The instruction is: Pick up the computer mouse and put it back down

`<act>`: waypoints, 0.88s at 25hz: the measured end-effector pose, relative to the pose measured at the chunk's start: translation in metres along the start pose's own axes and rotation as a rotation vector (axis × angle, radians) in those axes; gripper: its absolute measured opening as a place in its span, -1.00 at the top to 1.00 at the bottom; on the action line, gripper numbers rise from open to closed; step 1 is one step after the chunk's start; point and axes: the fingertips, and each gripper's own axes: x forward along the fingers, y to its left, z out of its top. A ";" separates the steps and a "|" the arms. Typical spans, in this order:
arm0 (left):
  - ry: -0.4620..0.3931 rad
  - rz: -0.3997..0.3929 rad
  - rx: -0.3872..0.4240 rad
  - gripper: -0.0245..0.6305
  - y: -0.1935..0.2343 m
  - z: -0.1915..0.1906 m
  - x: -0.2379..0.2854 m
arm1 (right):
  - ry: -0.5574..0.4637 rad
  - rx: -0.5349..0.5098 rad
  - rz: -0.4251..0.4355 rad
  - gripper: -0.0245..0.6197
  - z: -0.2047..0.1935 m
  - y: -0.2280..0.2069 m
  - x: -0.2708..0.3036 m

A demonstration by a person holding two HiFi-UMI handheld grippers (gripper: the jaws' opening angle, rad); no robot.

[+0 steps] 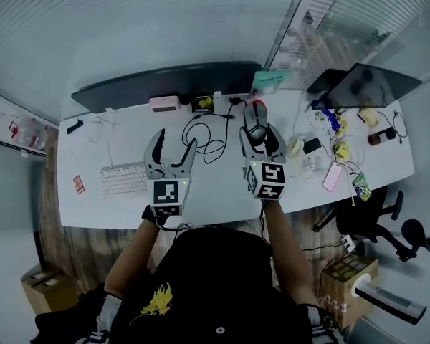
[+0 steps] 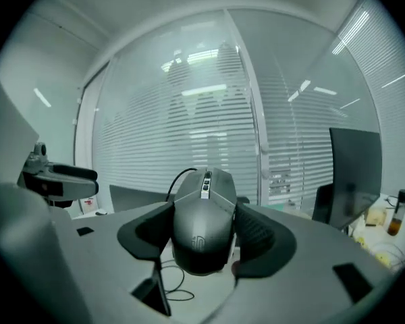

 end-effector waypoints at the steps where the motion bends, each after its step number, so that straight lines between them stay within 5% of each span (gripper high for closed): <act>1: -0.023 0.005 -0.005 -0.12 0.002 0.013 -0.002 | -0.037 -0.010 0.004 0.00 0.017 0.000 -0.003; 14: -0.262 0.032 0.102 -0.12 0.015 0.123 -0.035 | -0.424 -0.236 0.039 0.00 0.199 -0.003 -0.081; 19: -0.322 0.062 0.034 -0.12 0.027 0.134 -0.041 | -0.481 -0.257 0.051 0.00 0.221 0.006 -0.096; 22: -0.303 0.071 0.060 -0.12 0.036 0.130 -0.046 | -0.493 -0.249 0.057 0.00 0.225 0.007 -0.099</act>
